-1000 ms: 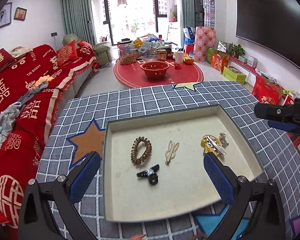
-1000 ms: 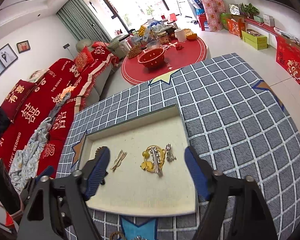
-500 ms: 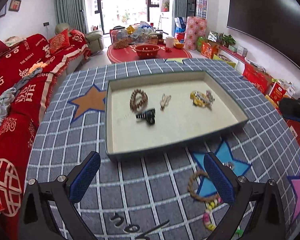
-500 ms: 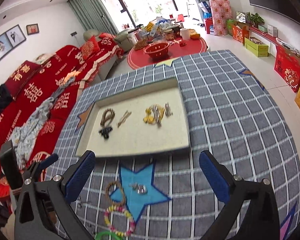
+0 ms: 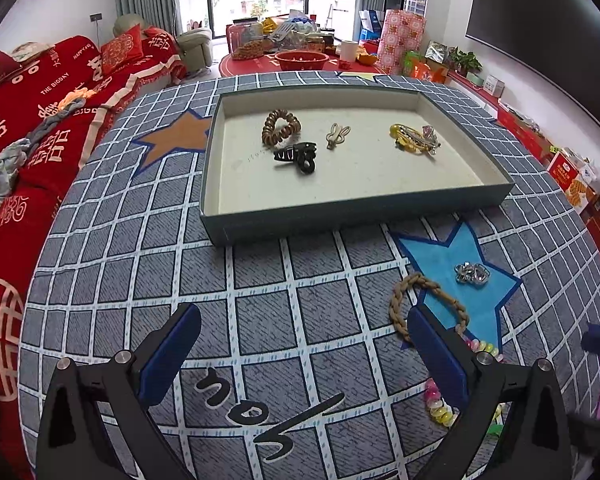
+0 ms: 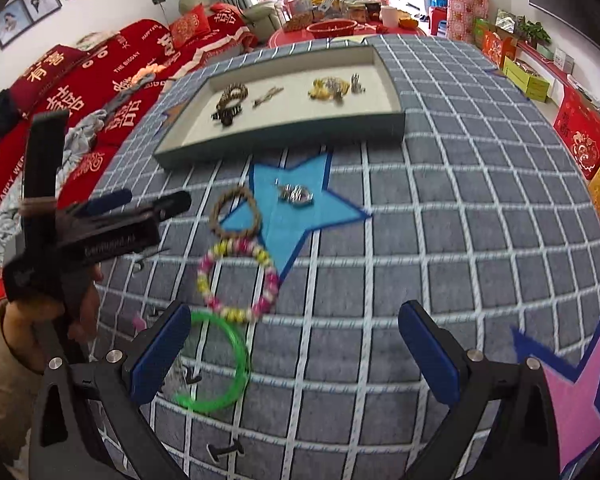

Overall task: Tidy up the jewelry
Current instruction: 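Grasp the green bangle with the right tool and lift it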

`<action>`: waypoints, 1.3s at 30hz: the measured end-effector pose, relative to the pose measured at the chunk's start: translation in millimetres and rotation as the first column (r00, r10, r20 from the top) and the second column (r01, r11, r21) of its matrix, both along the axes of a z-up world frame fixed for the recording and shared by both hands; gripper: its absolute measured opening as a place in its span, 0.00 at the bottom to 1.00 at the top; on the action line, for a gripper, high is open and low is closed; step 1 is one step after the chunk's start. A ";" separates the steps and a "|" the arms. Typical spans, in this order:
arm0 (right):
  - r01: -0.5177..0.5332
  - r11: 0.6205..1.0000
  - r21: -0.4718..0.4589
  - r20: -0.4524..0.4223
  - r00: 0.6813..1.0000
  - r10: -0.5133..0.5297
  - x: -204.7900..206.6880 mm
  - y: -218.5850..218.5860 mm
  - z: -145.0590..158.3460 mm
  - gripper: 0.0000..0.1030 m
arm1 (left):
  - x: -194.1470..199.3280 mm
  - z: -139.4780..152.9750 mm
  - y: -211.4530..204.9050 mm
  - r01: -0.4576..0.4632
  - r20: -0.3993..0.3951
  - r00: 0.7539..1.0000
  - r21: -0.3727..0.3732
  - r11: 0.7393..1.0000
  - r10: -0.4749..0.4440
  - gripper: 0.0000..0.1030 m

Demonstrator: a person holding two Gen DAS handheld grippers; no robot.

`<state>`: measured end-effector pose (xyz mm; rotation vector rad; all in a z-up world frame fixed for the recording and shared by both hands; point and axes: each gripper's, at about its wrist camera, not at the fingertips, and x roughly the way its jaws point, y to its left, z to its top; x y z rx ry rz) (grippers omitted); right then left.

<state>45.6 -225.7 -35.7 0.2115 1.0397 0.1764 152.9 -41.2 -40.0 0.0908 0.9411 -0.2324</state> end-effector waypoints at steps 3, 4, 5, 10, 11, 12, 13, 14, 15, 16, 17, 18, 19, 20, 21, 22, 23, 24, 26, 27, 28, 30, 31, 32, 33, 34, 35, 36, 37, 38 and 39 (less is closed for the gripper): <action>0.003 1.000 0.009 -0.019 1.000 -0.003 -7.7 4.6 -8.6 1.00 | -1.9 -3.8 -1.4 -0.004 -0.009 1.000 -0.004 1.000 0.004 1.00; 0.003 1.000 0.005 -0.027 1.000 -0.003 -10.2 6.7 -11.5 1.00 | -1.9 -4.2 -2.0 -0.005 -0.012 1.000 -0.007 1.000 0.005 1.00; 0.003 1.000 -0.002 -0.032 0.999 -0.003 -12.1 9.5 -13.6 1.00 | -1.6 -4.6 -2.4 -0.007 -0.013 1.000 -0.011 1.000 0.007 1.00; -0.007 0.999 -0.038 -0.040 0.999 0.006 -19.7 21.3 -19.7 1.00 | 3.7 -9.2 -8.9 -0.011 -0.032 0.999 -0.018 1.000 0.010 1.00; -0.010 0.999 -0.046 -0.041 0.999 0.008 -20.7 23.8 -20.5 1.00 | 4.6 -10.9 -11.4 -0.009 -0.034 0.999 -0.011 1.000 0.009 1.00; -0.011 0.998 -0.054 -0.042 0.999 0.009 -21.3 26.0 -21.2 1.00 | 5.7 -11.8 -12.7 -0.008 -0.036 0.999 -0.007 1.000 0.007 1.00; -0.013 0.998 -0.060 -0.043 0.999 0.011 -21.7 28.3 -21.8 1.00 | 5.9 -12.7 -14.7 -0.005 -0.036 0.999 -0.002 1.000 0.005 1.00; -0.016 0.998 -0.065 -0.043 0.999 0.013 -22.0 30.5 -22.1 1.00 | 5.5 -13.4 -16.5 -0.001 -0.036 0.999 0.002 1.000 0.001 1.00; -0.019 0.997 -0.072 -0.043 0.999 0.016 -22.6 32.6 -22.8 1.00 | 6.1 -14.0 -18.0 0.000 -0.035 0.999 0.007 1.000 0.000 1.00; -0.021 0.997 -0.079 -0.042 0.999 0.018 -22.6 34.6 -23.2 1.00 | 7.3 -14.0 -18.7 0.000 -0.036 0.999 0.010 1.000 0.000 1.00; -0.023 0.996 -0.086 -0.042 0.999 0.020 -23.1 36.2 -23.9 1.00 | 8.2 -14.9 -20.0 0.000 -0.038 0.999 0.013 1.000 0.000 1.00; -0.026 0.995 -0.094 -0.043 0.999 0.022 -23.6 37.7 -24.9 1.00 | 9.4 -15.7 -20.4 0.000 -0.040 0.999 0.015 1.000 0.000 1.00; -0.027 0.995 -0.099 -0.045 0.999 0.023 -23.1 39.0 -25.8 1.00 | 10.8 -17.0 -21.2 0.001 -0.044 0.999 0.018 1.000 0.000 1.00; -0.028 0.994 -0.105 -0.049 0.999 0.023 -22.9 40.2 -27.4 1.00 | 11.8 -18.7 -22.4 0.002 -0.047 0.999 0.025 1.000 -0.001 1.00; -0.027 0.993 -0.111 -0.051 0.998 0.022 -22.8 41.2 -29.0 1.00 | 12.6 -19.8 -23.1 0.004 -0.049 0.999 0.032 0.999 -0.002 1.00; -0.027 0.993 -0.115 -0.053 0.998 0.021 -22.4 41.5 -30.3 1.00 | 13.5 -21.3 -23.6 0.006 -0.052 0.999 0.040 0.999 -0.004 1.00; -0.026 0.992 -0.126 -0.051 0.998 0.020 -21.7 42.2 -31.5 1.00 | 14.2 -23.2 -24.3 0.007 -0.056 0.998 0.047 0.999 -0.004 1.00; -0.028 0.989 -0.144 -0.047 0.999 0.021 -21.7 44.0 -32.1 1.00 | 14.5 -23.4 -23.8 0.007 -0.055 0.998 0.041 0.999 -0.005 1.00; -0.035 0.985 -0.166 -0.043 0.999 0.028 -21.7 47.0 -33.1 1.00 | 13.9 -23.5 -24.7 0.008 -0.055 0.998 0.041 0.999 -0.006 1.00; -0.039 0.983 -0.181 -0.042 0.999 0.032 -22.1 49.1 -33.8 1.00 | 13.8 -23.5 -25.2 0.010 -0.054 0.998 0.041 0.999 -0.008 1.00; -0.044 0.980 -0.196 -0.040 0.998 0.037 -22.4 50.9 -34.4 1.00 | 14.3 -23.7 -25.0 0.011 -0.054 0.999 0.040 0.999 -0.008 1.00; -0.058 0.969 -0.242 -0.037 0.998 0.050 -22.8 56.9 -37.0 1.00 | 14.5 -23.7 -25.5 0.012 -0.055 0.998 0.042 0.999 -0.010 1.00; -0.064 0.963 -0.262 -0.035 0.998 0.056 -24.5 59.5 -37.8 1.00 | 14.9 -23.6 -25.4 0.012 -0.056 0.998 0.042 0.999 -0.010 1.00; -0.068 0.961 -0.268 -0.025 0.998 0.063 -26.0 61.3 -37.6 0.98 | 15.1 -23.5 -25.4 0.013 -0.056 0.998 0.042 0.999 -0.011 1.00; -0.070 0.962 -0.265 -0.023 0.998 0.066 -26.9 62.1 -37.6 0.98 | 15.0 -23.5 -25.3 0.014 -0.056 0.998 0.042 0.999 -0.011 1.00; -0.070 0.962 -0.265 -0.022 0.998 0.067 -27.7 61.8 -37.5 0.97 | 14.9 -23.4 -25.4 0.013 -0.056 0.998 0.043 0.999 -0.010 1.00; -0.072 0.962 -0.262 -0.021 0.997 0.069 -28.0 61.5 -36.8 0.94 | 15.2 -23.3 -25.2 0.011 -0.057 0.998 0.043 0.999 -0.009 1.00; -0.075 0.962 -0.261 -0.016 0.997 0.074 -28.8 61.7 -35.4 0.92 | 15.3 -23.2 -25.4 0.009 -0.060 0.998 0.043 0.999 -0.007 1.00; -0.077 0.962 -0.261 -0.013 0.997 0.077 -29.7 62.1 -34.3 0.86 | 16.5 -23.2 -26.3 0.013 -0.062 0.998 0.041 0.999 -0.010 1.00; -0.080 0.962 -0.262 -0.010 0.997 0.080 -30.9 62.6 -32.7 0.80 | 16.3 -22.9 -27.0 0.022 -0.061 0.998 0.039 0.999 -0.020 1.00; -0.081 0.962 -0.262 -0.007 0.997 0.082 -33.1 63.4 -31.1 0.76 | 15.0 -21.7 -28.6 0.034 -0.056 0.998 0.038 0.999 -0.032 1.00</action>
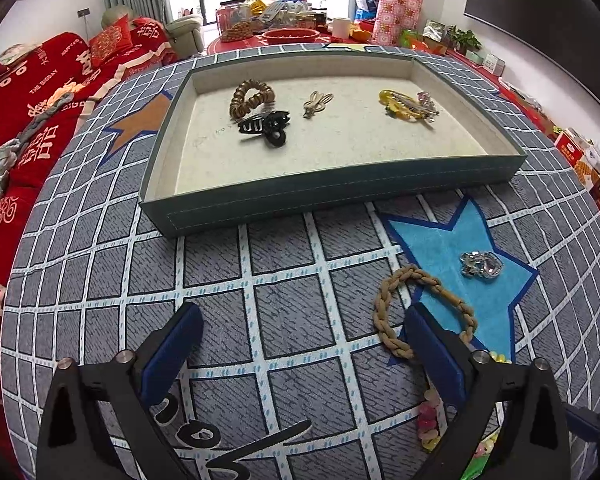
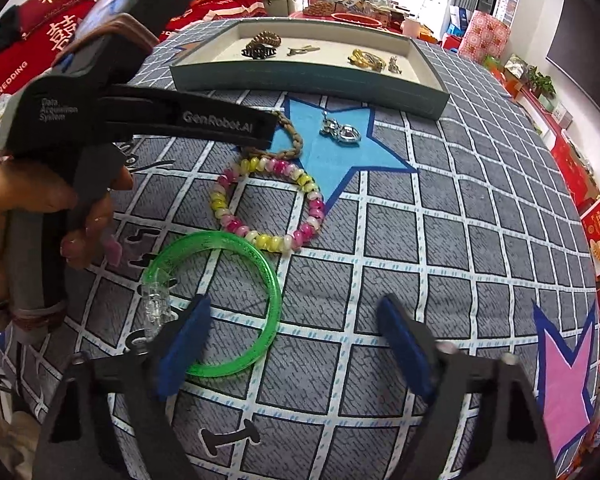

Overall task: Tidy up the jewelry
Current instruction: 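Grasp the green bangle with the right tool and lift it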

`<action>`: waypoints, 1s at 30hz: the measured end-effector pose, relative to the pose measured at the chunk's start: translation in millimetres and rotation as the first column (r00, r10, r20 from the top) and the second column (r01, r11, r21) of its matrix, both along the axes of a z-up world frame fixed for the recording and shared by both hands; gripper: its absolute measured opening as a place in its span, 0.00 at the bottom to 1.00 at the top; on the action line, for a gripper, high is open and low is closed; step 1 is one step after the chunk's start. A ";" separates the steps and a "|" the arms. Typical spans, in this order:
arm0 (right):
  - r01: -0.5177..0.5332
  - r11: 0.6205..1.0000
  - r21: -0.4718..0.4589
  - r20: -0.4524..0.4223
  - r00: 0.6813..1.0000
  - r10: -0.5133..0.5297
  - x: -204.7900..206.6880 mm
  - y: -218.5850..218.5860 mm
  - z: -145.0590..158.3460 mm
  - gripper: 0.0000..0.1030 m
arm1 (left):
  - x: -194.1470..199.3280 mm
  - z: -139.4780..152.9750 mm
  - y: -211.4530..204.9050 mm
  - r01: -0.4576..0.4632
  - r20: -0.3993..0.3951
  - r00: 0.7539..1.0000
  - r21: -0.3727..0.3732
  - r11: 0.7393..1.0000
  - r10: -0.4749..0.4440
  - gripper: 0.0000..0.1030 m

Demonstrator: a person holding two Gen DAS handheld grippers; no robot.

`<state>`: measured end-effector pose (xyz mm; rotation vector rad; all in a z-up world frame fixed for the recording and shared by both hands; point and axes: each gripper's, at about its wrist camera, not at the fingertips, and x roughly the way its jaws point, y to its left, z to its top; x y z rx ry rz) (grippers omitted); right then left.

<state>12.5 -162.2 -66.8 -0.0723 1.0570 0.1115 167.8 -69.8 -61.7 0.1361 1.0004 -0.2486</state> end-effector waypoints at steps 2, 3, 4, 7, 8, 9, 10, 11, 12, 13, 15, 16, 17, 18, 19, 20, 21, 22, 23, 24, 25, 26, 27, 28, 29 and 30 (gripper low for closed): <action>-0.003 1.000 0.002 0.001 1.000 0.003 0.9 1.0 2.7 0.62 | -3.1 2.4 -3.8 0.024 0.006 1.000 -0.001 1.000 -0.023 0.92; -0.006 1.000 0.002 0.001 1.000 0.006 1.0 1.7 3.6 0.60 | -4.3 3.5 -5.3 0.033 0.009 0.999 -0.001 0.999 -0.033 0.89; -0.009 1.000 0.002 0.000 1.000 0.009 2.0 2.0 3.9 0.56 | -5.8 4.7 -7.7 0.046 0.012 0.999 -0.002 0.999 -0.046 0.82; -0.020 1.000 0.001 0.001 1.000 0.020 2.5 4.2 5.1 0.45 | -9.1 7.6 -14.1 0.081 0.018 0.997 -0.003 0.997 -0.081 0.68; -0.023 1.000 0.001 0.002 1.000 0.023 2.9 5.1 5.4 0.41 | -9.8 8.0 -15.9 0.096 0.021 0.995 -0.004 0.995 -0.096 0.62; -0.024 1.000 0.001 0.002 1.000 0.024 3.2 5.5 5.5 0.38 | -10.9 8.4 -17.4 0.110 0.021 0.994 -0.007 0.994 -0.110 0.59; -0.025 1.000 0.002 0.003 1.000 0.025 2.9 6.0 5.5 0.35 | -11.6 8.9 -18.5 0.119 0.021 0.993 -0.011 0.993 -0.119 0.54; -0.027 1.000 0.003 0.003 1.000 0.027 2.8 6.1 5.4 0.33 | -12.3 9.4 -19.4 0.126 0.021 0.992 -0.012 0.992 -0.126 0.46; -0.028 1.000 0.004 0.004 1.000 0.028 3.0 6.3 5.5 0.32 | -13.3 9.7 -19.9 0.131 0.022 0.991 -0.013 0.991 -0.130 0.43; -0.028 1.000 0.005 0.004 1.000 0.028 2.8 6.5 5.4 0.27 | -13.7 9.9 -20.2 0.134 0.022 0.991 -0.014 0.991 -0.134 0.35; -0.028 1.000 0.007 0.006 1.000 0.028 2.5 7.1 5.7 0.19 | -13.8 10.4 -19.1 0.137 0.017 0.991 -0.023 0.990 -0.136 0.19; -0.028 1.000 0.009 0.007 1.000 0.028 2.6 7.2 5.7 0.10 | -13.5 10.7 -17.4 0.135 0.013 0.991 -0.034 0.990 -0.134 0.20; -0.028 1.000 0.011 0.008 1.000 0.028 2.5 7.1 5.6 0.08 | -13.2 11.0 -15.1 0.130 0.008 0.991 -0.049 0.990 -0.130 0.19; -0.027 1.000 0.013 0.011 1.000 0.027 2.1 6.8 5.6 0.08 | -13.5 11.1 -13.2 0.126 0.006 0.992 -0.059 0.990 -0.125 0.19; -0.026 1.000 0.015 0.013 1.000 0.026 1.6 6.3 5.5 0.07 | -13.8 11.5 -10.8 0.117 0.004 0.993 -0.069 0.991 -0.117 0.19; -0.024 1.000 0.019 0.013 1.000 0.023 0.9 5.3 5.6 0.07 | -14.2 11.5 -8.5 0.110 0.002 0.994 -0.076 0.991 -0.110 0.19; -0.019 1.000 0.024 0.014 1.000 0.019 0.4 3.6 5.9 0.07 | -15.1 11.8 -6.1 0.105 0.002 0.994 -0.082 0.991 -0.105 0.19; -0.016 0.999 0.028 0.014 1.000 0.015 -0.5 2.0 6.3 0.07 | -15.6 11.7 -4.4 0.102 0.003 0.995 -0.084 0.991 -0.102 0.19; -0.009 0.999 0.034 0.013 1.000 0.009 -0.6 -0.7 7.0 0.08 | -16.9 12.5 -2.0 0.098 0.007 0.995 -0.085 0.992 -0.098 0.19; -0.004 0.999 0.039 0.014 1.000 0.003 -0.7 -3.2 7.6 0.08 | -17.9 13.2 0.2 0.095 0.010 0.995 -0.086 0.992 -0.094 0.19; 0.005 0.999 0.051 0.013 1.000 -0.006 -0.5 -7.4 8.9 0.08 | -18.6 14.1 2.1 0.092 0.012 0.996 -0.090 0.992 -0.091 0.19; 0.013 0.998 0.065 0.013 1.000 -0.014 -0.3 -11.2 10.1 0.08 | -20.3 15.9 5.0 0.089 0.016 0.996 -0.097 0.991 -0.088 0.19; 0.022 0.996 0.081 0.012 1.000 -0.023 -0.1 -15.5 11.7 0.08 | -21.6 17.5 6.9 0.088 0.020 0.996 -0.101 0.991 -0.086 0.19; 0.029 0.995 0.091 0.014 0.999 -0.030 0.3 -18.5 13.1 0.08 | -23.5 19.8 9.8 0.087 0.027 0.996 -0.106 0.991 -0.084 0.19; 0.040 0.994 0.105 0.016 0.999 -0.042 0.7 -23.6 15.7 0.08 | -25.6 22.7 12.3 0.085 0.035 0.996 -0.110 0.990 -0.082 0.19; 0.046 0.993 0.113 0.017 0.999 -0.048 1.2 -26.4 16.9 0.08 | -27.3 25.6 14.7 0.083 0.042 0.996 -0.115 0.990 -0.079 0.19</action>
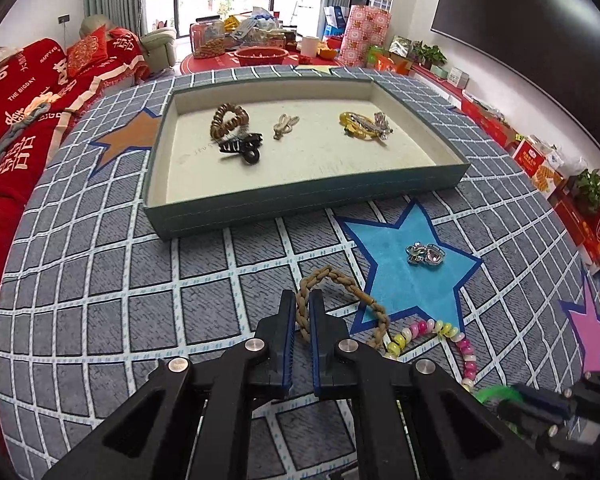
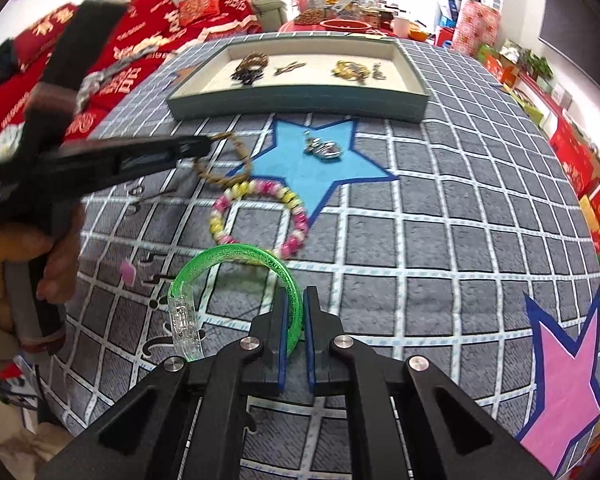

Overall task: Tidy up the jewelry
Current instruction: 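Grasp the green bangle with the right tool and lift it, then grasp the braided rope bracelet with the left tool while the right holds the green bangle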

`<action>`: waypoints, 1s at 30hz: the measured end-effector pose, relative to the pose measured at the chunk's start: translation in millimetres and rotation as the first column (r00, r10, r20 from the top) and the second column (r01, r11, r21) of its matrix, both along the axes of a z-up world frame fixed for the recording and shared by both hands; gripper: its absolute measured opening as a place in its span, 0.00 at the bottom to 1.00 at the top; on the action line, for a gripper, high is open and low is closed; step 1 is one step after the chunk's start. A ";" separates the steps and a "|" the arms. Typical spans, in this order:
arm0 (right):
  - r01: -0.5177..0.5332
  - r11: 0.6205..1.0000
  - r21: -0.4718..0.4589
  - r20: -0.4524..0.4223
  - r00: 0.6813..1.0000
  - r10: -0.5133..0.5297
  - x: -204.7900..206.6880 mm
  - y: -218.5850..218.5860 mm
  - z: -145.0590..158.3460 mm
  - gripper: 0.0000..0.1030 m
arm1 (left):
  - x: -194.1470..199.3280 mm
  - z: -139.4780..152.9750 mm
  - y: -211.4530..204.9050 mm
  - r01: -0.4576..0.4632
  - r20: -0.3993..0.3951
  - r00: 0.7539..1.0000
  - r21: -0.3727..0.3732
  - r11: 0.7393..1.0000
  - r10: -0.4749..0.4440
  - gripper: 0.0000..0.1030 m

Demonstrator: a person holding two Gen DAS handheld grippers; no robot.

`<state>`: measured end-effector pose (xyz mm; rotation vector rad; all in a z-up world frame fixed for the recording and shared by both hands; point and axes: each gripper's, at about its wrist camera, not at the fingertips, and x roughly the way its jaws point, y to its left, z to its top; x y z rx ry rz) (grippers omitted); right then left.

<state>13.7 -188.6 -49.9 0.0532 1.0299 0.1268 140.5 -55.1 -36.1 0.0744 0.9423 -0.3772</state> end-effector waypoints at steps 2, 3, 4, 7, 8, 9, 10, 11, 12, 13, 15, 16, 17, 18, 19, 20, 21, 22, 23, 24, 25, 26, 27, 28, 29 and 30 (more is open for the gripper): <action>0.017 1.000 0.022 0.005 1.000 -0.017 0.8 -7.2 3.8 0.08 | -2.7 5.7 4.4 -0.003 0.010 1.000 -0.013 1.000 0.003 0.19; 0.023 0.999 0.032 0.008 1.000 -0.023 1.4 -10.4 5.8 0.08 | -4.1 8.4 6.6 -0.005 0.016 1.000 -0.018 1.000 0.005 0.19; 0.031 0.999 0.043 0.010 0.999 -0.032 2.5 -14.2 8.4 0.08 | -5.6 11.1 8.6 -0.006 0.021 1.000 -0.023 1.000 0.006 0.19; 0.045 0.997 0.061 0.016 0.999 -0.046 3.9 -20.9 13.2 0.08 | -9.8 18.1 13.4 -0.008 0.033 0.999 -0.037 0.999 0.009 0.19; 0.050 0.997 0.065 0.019 0.998 -0.052 4.6 -23.2 14.5 0.08 | -11.3 20.3 14.3 -0.008 0.038 0.999 -0.039 0.999 0.009 0.19; 0.056 0.996 0.069 0.022 0.998 -0.057 5.5 -25.5 16.0 0.08 | -12.5 22.4 15.0 -0.007 0.042 0.999 -0.040 0.999 0.009 0.19; 0.060 0.996 0.071 0.022 0.998 -0.061 5.8 -27.3 16.9 0.08 | -13.1 23.8 15.3 -0.007 0.045 0.999 -0.041 0.999 0.009 0.19; 0.066 0.995 0.074 0.022 0.997 -0.068 6.8 -29.7 17.9 0.08 | -14.3 25.7 15.9 -0.006 0.050 0.999 -0.044 0.999 0.008 0.19; 0.070 0.994 0.079 0.022 0.997 -0.072 7.9 -32.0 18.6 0.08 | -15.5 27.1 16.3 -0.005 0.054 0.999 -0.047 0.999 0.008 0.19; 0.077 0.993 0.086 0.021 0.997 -0.079 9.1 -34.5 19.6 0.08 | -15.7 28.2 16.4 -0.006 0.057 0.998 -0.048 0.999 0.008 0.19; 0.087 0.991 0.097 0.023 0.996 -0.090 10.6 -38.6 21.2 0.08 | -16.9 30.0 18.3 -0.006 0.058 0.998 -0.053 0.999 0.009 0.19; 0.090 0.991 0.100 0.024 0.995 -0.093 10.5 -39.9 21.7 0.08 | -17.0 30.4 19.9 -0.010 0.056 0.998 -0.057 0.998 0.013 0.19; 0.093 0.990 0.103 0.026 0.995 -0.096 10.6 -41.2 22.2 0.08 | -16.6 30.3 21.0 -0.012 0.053 0.999 -0.060 0.998 0.015 0.19; 0.095 0.990 0.104 0.026 0.995 -0.098 10.8 -42.0 22.3 0.08 | -16.6 30.2 21.5 -0.015 0.052 0.998 -0.059 0.998 0.018 0.19; 0.097 0.990 0.106 0.026 0.995 -0.100 10.6 -42.7 22.1 0.08 | -16.2 29.6 21.8 -0.021 0.050 0.998 -0.054 0.998 0.023 0.19; 0.098 0.989 0.109 0.025 0.995 -0.101 10.6 -43.4 21.6 0.08 | -15.4 28.5 21.7 -0.029 0.046 0.998 -0.046 0.999 0.031 0.20; 0.099 0.989 0.112 0.024 0.994 -0.102 10.6 -43.8 21.0 0.08 | -15.1 27.5 22.0 -0.039 0.044 0.998 -0.039 0.998 0.041 0.20; 0.100 0.988 0.115 0.022 0.994 -0.103 10.7 -44.1 20.1 0.08 | -14.7 26.4 22.3 -0.058 0.047 0.997 -0.028 0.998 0.059 0.20; 0.100 0.988 0.119 0.020 0.994 -0.103 10.7 -44.2 19.1 0.08 | -14.1 24.8 22.3 -0.073 0.047 0.996 -0.013 0.997 0.074 0.20; 0.100 0.987 0.122 0.019 0.994 -0.103 10.1 -44.3 18.6 0.08 | -13.4 23.4 22.6 -0.084 0.045 0.995 -0.006 0.996 0.084 0.20; 0.100 0.987 0.126 0.019 0.995 -0.103 9.8 -44.3 17.8 0.08 | -12.7 21.4 23.4 -0.096 0.038 0.995 -0.002 0.995 0.096 0.20; 0.099 0.987 0.128 0.019 0.995 -0.103 9.3 -44.4 17.6 0.08 | -11.6 19.2 24.4 -0.105 0.027 0.994 0.001 0.994 0.105 0.20; 0.099 0.986 0.131 0.019 0.995 -0.102 8.6 -44.6 17.5 0.08 | -11.5 17.9 25.4 -0.111 0.023 0.994 0.002 0.994 0.110 0.20; 0.100 0.986 0.133 0.019 0.994 -0.103 7.6 -45.0 17.4 0.08 | -11.5 16.4 26.9 -0.118 0.022 0.993 0.005 0.993 0.118 0.20; 0.102 0.985 0.137 0.020 0.994 -0.105 7.1 -46.0 17.4 0.08 | -11.5 15.0 28.3 -0.128 0.024 0.992 0.012 0.992 0.128 0.23; 0.103 0.985 0.139 0.021 0.994 -0.107 6.7 -46.6 17.4 0.08 | -11.2 13.6 29.4 -0.137 0.024 0.990 0.019 0.990 0.137 0.36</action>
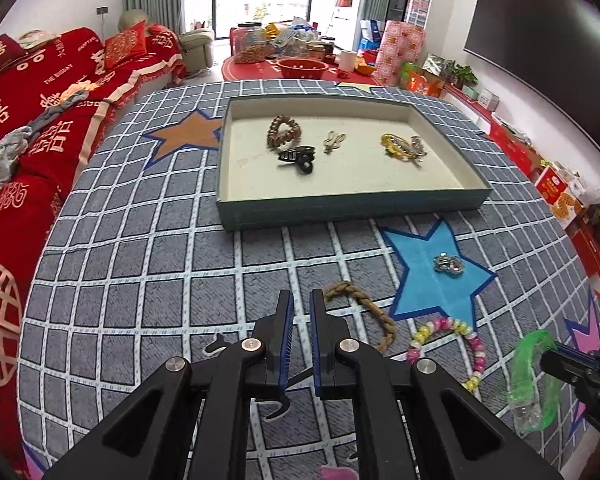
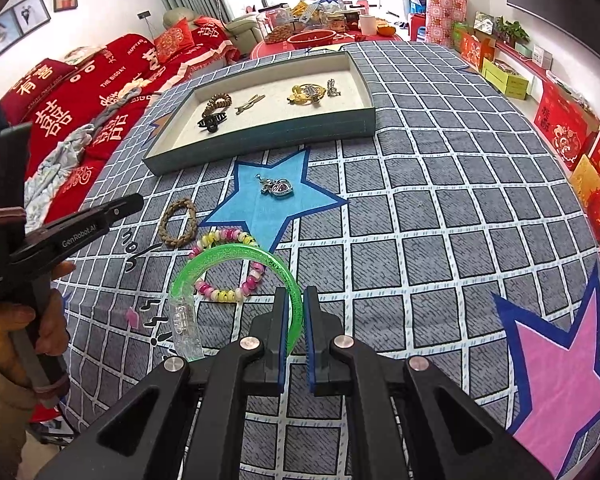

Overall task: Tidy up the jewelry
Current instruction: 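Grasp the braided rope bracelet with the left tool while the right holds the green bangle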

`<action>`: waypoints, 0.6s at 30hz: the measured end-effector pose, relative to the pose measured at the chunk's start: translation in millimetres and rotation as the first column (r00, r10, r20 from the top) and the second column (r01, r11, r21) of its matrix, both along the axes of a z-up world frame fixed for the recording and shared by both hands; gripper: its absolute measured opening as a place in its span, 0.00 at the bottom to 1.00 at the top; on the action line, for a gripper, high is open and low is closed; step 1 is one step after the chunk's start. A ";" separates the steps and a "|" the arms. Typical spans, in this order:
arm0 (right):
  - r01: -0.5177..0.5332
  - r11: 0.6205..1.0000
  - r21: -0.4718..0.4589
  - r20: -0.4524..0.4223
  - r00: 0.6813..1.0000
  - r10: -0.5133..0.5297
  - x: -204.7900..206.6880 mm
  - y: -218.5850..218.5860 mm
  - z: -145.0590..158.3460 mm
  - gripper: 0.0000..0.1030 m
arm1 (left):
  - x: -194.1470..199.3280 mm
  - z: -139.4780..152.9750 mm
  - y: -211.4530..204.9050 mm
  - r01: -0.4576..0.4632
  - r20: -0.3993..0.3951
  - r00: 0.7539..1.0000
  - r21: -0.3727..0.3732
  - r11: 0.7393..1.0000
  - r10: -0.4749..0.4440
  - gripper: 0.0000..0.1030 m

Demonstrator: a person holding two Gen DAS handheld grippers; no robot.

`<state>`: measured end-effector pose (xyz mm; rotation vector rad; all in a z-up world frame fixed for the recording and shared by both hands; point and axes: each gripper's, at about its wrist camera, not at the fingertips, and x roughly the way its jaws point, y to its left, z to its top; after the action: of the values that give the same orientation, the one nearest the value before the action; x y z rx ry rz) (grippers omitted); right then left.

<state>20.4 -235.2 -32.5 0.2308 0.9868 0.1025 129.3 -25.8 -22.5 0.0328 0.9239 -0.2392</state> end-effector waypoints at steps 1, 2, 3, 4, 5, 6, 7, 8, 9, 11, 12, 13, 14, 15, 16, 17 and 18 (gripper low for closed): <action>0.002 1.000 0.004 0.002 1.000 -0.002 -0.5 -1.2 0.0 0.08 | 0.4 -1.5 2.0 -0.015 -0.005 1.000 0.009 1.000 0.015 0.90; 0.004 1.000 0.007 0.003 1.000 -0.004 -0.8 -1.9 0.1 0.08 | -0.8 -1.5 5.2 -0.041 0.004 0.999 0.015 0.999 0.041 1.00; 0.005 1.000 0.008 0.004 1.000 -0.005 -1.3 -2.6 0.2 0.08 | -3.8 0.7 7.9 -0.059 0.039 0.998 0.019 0.998 0.058 1.00; 0.006 1.000 0.010 0.005 1.000 -0.006 -1.7 -3.2 0.5 0.08 | -3.5 0.7 8.4 -0.059 0.041 0.997 0.028 0.998 0.058 1.00; 0.007 1.000 0.012 0.006 1.000 -0.007 -2.4 -3.9 0.6 0.08 | -2.7 0.4 9.0 -0.057 0.036 0.998 0.034 0.998 0.056 1.00; 0.007 1.000 0.014 0.006 1.000 -0.007 -2.4 -4.4 0.2 0.08 | -1.7 -0.7 9.6 -0.061 0.034 0.998 0.042 0.997 0.059 1.00; 0.007 1.000 0.016 0.004 1.000 -0.007 -2.3 -5.0 -0.5 0.08 | -0.5 -2.3 9.9 -0.072 0.034 0.997 0.059 0.996 0.070 1.00; 0.007 1.000 0.017 0.004 1.000 -0.007 -1.5 -5.1 -1.2 0.08 | 1.1 -4.1 9.9 -0.077 0.030 0.997 0.068 0.995 0.075 1.00; 0.009 1.000 0.020 0.004 1.000 -0.009 -1.7 -5.5 -1.6 0.08 | 3.2 -6.1 9.4 -0.073 0.017 0.997 0.062 0.995 0.072 1.00; 0.011 1.000 0.023 0.002 1.000 -0.011 -2.1 -6.1 -2.7 0.08 | 7.1 -10.2 6.9 -0.066 -0.013 0.998 0.045 0.997 0.067 1.00; 0.011 1.000 0.024 0.001 1.000 -0.011 -2.4 -6.3 -3.5 0.08 | 10.5 -14.0 4.2 -0.069 -0.032 0.997 0.044 0.997 0.071 1.00; 0.011 1.000 0.025 -0.001 1.000 -0.011 -2.5 -6.5 -4.1 0.08 | 12.3 -16.1 1.6 -0.072 -0.042 0.996 0.046 0.996 0.074 1.00; 0.011 1.000 0.025 -0.001 1.000 -0.011 -3.3 -6.6 -4.4 0.08 | 14.2 -18.6 -1.1 -0.072 -0.053 0.996 0.043 0.996 0.075 1.00; 0.012 1.000 0.026 -0.001 1.000 -0.012 -3.8 -6.9 -4.6 0.08 | 17.2 -22.1 -4.3 -0.072 -0.069 0.995 0.031 0.997 0.074 1.00; 0.012 1.000 0.027 -0.001 1.000 -0.012 -4.3 -7.3 -4.5 0.08 | 18.2 -23.7 -6.8 -0.076 -0.080 0.994 0.024 0.997 0.078 1.00; 0.012 1.000 0.027 0.001 1.000 -0.012 -5.1 -7.7 -4.3 0.08 | 19.5 -25.4 -9.7 -0.082 -0.093 0.992 0.012 0.997 0.082 1.00; 0.014 1.000 0.026 0.002 1.000 -0.014 -6.1 -8.0 -4.2 0.08 | 20.9 -26.8 -12.5 -0.086 -0.102 0.991 0.003 0.996 0.086 1.00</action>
<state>14.3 -243.2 -36.7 0.2616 0.9825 0.1028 150.3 -38.3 -49.3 -0.0212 1.0249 -0.1625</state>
